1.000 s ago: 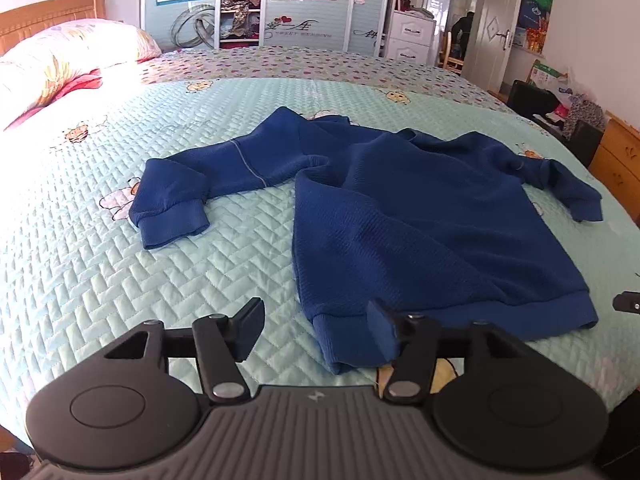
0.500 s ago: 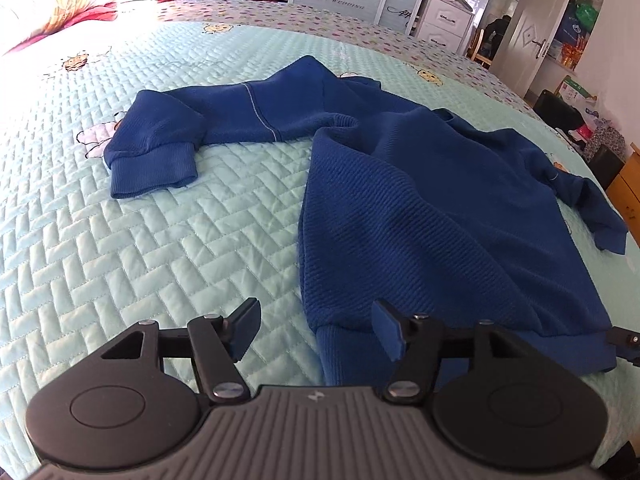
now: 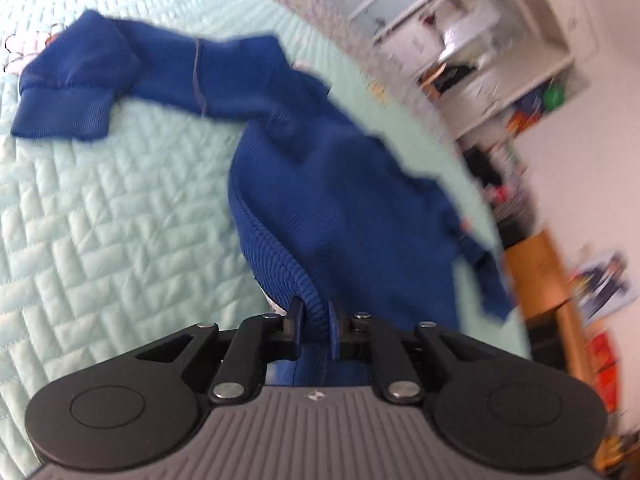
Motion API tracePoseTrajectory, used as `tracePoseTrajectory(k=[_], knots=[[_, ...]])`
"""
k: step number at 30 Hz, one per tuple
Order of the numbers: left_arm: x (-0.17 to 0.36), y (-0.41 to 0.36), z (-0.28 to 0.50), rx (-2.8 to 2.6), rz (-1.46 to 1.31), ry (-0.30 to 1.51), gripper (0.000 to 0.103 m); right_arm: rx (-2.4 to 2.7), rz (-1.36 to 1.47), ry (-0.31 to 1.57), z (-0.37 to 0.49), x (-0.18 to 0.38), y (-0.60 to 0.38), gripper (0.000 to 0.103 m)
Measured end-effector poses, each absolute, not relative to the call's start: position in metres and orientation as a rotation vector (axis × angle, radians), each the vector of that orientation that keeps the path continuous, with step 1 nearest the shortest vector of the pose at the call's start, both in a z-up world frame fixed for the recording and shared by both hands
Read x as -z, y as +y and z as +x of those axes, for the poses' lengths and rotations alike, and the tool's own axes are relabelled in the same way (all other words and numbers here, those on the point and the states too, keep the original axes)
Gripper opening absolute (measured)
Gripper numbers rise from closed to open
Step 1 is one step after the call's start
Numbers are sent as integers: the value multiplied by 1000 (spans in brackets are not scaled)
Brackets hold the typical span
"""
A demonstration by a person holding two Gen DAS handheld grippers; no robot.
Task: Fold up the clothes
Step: 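Lift the hem with both grippers and pull the body straight, then lower the hem onto the quilt and open both grippers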
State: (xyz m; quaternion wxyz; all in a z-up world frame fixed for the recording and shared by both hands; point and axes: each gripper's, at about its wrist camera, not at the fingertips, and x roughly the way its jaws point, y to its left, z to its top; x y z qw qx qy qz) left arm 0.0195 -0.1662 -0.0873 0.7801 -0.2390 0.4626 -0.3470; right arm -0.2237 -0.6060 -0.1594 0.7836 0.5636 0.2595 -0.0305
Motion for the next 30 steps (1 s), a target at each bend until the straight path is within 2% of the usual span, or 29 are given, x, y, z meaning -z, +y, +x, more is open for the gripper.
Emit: tracePoseTrajectory(k=[3,5,7,9,12,16,21,23,28,30], knots=[[46,-149,13,740,-522,938,12,33,1245,481,-241,125,-616,20],[43,-144,10,670,-431,928,12,59,1217,515,-246,119,-621,21],[64,-148,12,577,-288,982,12,136,1103,617,-242,127,-620,21],[96,-157,15,484,-140,1064,12,224,964,726,-235,143,-612,30],[118,-163,-4,461,-61,1073,13,257,948,709,-252,159,-606,33],[106,-191,-42,623,52,952,24,337,731,665,-264,136,-592,43],[106,-254,-84,761,341,778,58,222,454,630,-254,109,-552,59],[112,-260,-78,725,310,807,60,141,441,625,-245,108,-540,66],[131,-236,-37,646,-148,1056,61,14,336,666,-224,114,-509,68],[138,-233,-31,619,-230,1075,60,-11,268,685,-217,117,-494,68]])
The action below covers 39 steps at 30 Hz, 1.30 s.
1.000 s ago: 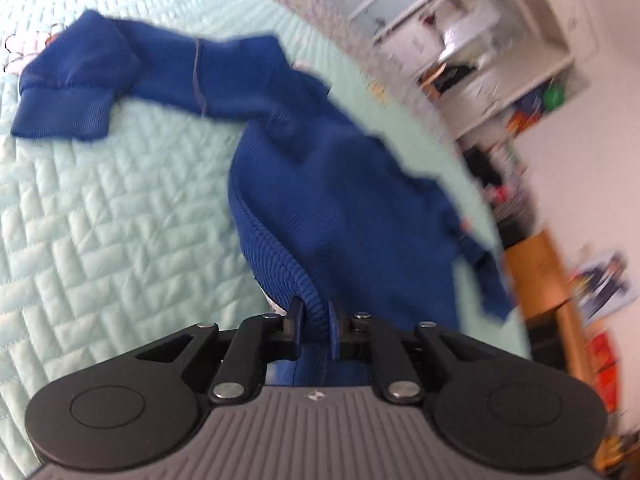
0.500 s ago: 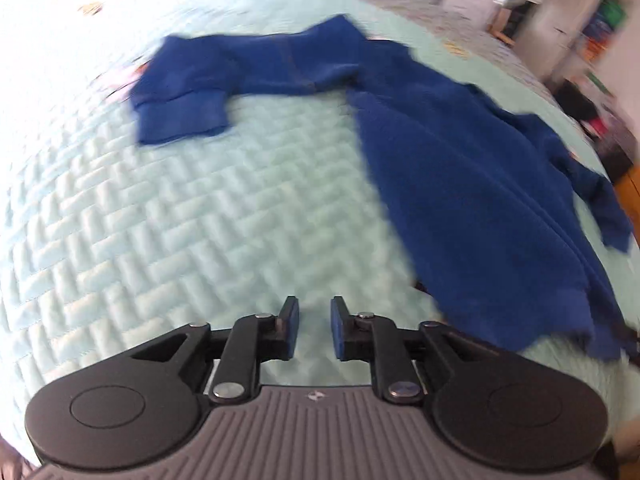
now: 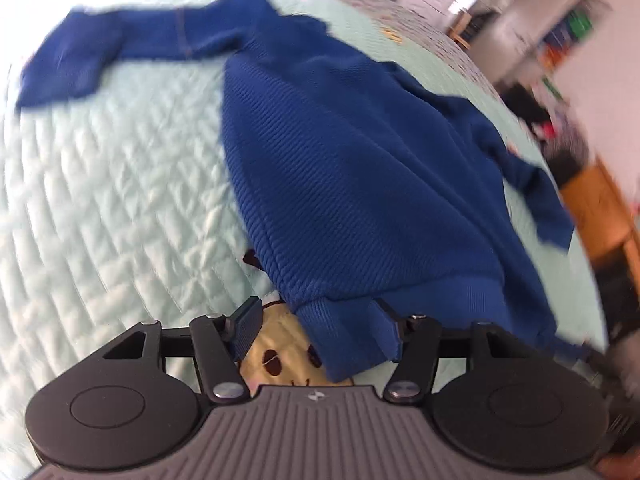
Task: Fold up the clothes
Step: 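Lower the hem onto the quilt and open both grippers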
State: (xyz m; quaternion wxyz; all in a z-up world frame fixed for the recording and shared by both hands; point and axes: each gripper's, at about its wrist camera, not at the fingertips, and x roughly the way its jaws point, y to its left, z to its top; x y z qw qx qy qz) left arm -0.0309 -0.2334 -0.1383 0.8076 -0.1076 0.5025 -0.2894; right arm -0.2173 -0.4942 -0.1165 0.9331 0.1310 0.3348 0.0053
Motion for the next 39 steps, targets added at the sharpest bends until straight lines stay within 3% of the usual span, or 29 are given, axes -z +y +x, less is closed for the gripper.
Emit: tracePoseTrajectory(k=[1,2,3,12,20,27,33,39], knots=[[139,-236,-30,617,-232,1063,59,-13,234,690,-215,119,-488,68],[139,-240,-28,625,-223,1048,49,-15,200,694,-214,121,-482,68],[138,-243,-27,636,-214,1032,13,-10,162,696,-211,122,-477,68],[90,-168,-35,580,-357,892,13,8,136,716,-206,128,-479,68],[119,-151,-43,484,-203,1037,12,-6,303,741,-212,135,-495,72],[95,-153,-47,483,-161,904,22,35,386,699,-220,125,-520,72],[79,-199,-72,686,56,774,44,-68,212,696,-212,115,-496,72],[104,-257,-119,934,413,722,46,-187,-250,745,-205,137,-425,72]])
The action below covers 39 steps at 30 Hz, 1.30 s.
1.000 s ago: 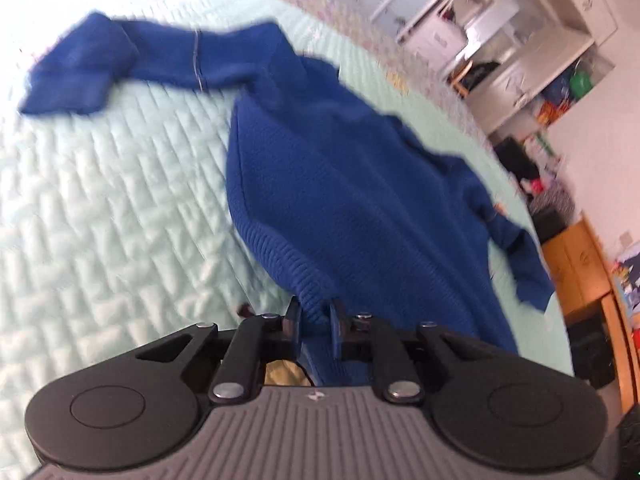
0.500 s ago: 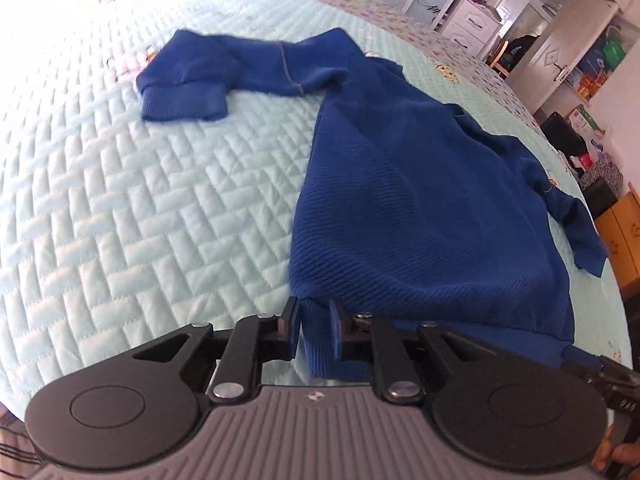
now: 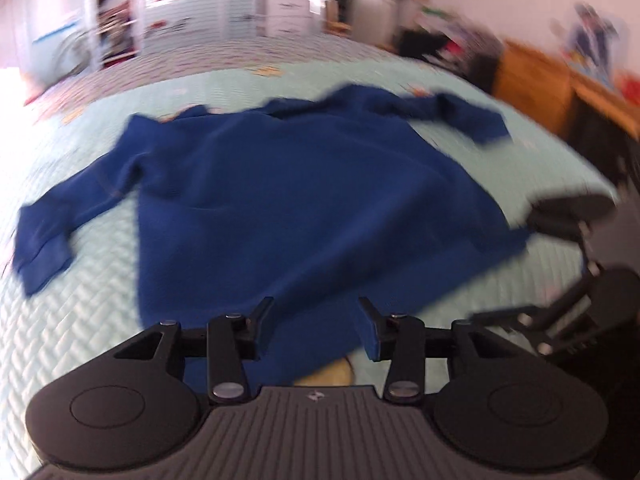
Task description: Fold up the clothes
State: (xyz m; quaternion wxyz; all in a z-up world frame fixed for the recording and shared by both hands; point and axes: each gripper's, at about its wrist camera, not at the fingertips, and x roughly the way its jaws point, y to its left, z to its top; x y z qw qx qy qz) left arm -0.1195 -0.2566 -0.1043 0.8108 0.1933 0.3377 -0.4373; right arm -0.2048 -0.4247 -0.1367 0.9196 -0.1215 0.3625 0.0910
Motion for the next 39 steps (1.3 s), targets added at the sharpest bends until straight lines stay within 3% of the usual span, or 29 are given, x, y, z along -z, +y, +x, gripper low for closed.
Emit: tracePoseTrajectory(k=[6,9,11,26,34,39], knots=[[132,-281,-126,1050,355,918,46,-171,-380,738,-195,144,-415,73],[142,-283,-114,1050,166,1053,59,-132,-420,716,-190,145,-416,73],[145,-283,-104,1042,64,1102,61,-127,-408,700,-188,144,-420,73],[130,-278,-70,966,-72,1074,61,-32,-247,663,-162,135,-455,76],[127,-278,-49,940,-216,1095,61,-91,-186,570,-195,118,-448,76],[123,-274,-37,932,-280,1086,61,-254,-238,620,-200,121,-425,57]])
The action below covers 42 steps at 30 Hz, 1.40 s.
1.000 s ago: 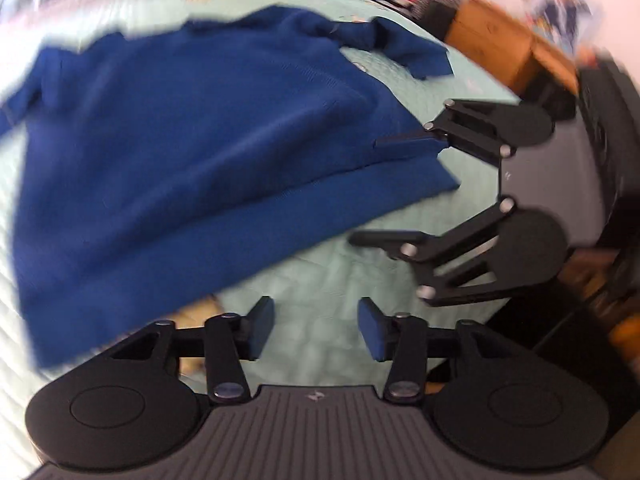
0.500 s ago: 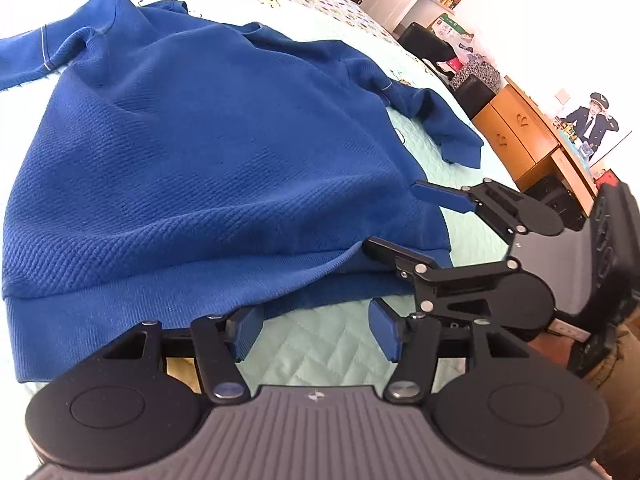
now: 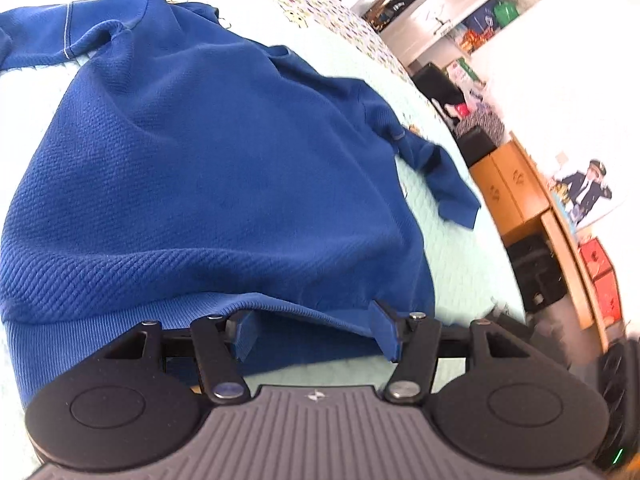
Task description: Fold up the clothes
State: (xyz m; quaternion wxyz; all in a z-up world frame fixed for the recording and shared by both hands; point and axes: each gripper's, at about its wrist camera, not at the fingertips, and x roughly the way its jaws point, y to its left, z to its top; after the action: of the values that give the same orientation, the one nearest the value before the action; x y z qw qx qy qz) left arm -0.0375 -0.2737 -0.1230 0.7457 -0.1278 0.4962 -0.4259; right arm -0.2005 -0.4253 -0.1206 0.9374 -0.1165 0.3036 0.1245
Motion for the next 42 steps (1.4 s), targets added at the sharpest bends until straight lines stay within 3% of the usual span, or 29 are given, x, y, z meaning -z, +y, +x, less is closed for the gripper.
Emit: tracePoseTrajectory(k=[3,11,14,26,39,42], knots=[[121,-273,-33,930,-296,1073,61,-319,-298,674,-193,133,-413,50],[126,-266,-23,916,-374,1062,61,-332,-222,711,-179,138,-424,50],[124,-269,-23,928,-327,1035,61,-340,-333,753,-180,146,-417,50],[124,-289,-79,1075,416,755,61,-331,-738,791,-190,147,-416,52],[144,-296,-112,1141,751,653,63,-260,-942,749,-203,161,-404,49],[146,-299,-120,1126,806,608,67,-218,-880,735,-197,158,-408,42]])
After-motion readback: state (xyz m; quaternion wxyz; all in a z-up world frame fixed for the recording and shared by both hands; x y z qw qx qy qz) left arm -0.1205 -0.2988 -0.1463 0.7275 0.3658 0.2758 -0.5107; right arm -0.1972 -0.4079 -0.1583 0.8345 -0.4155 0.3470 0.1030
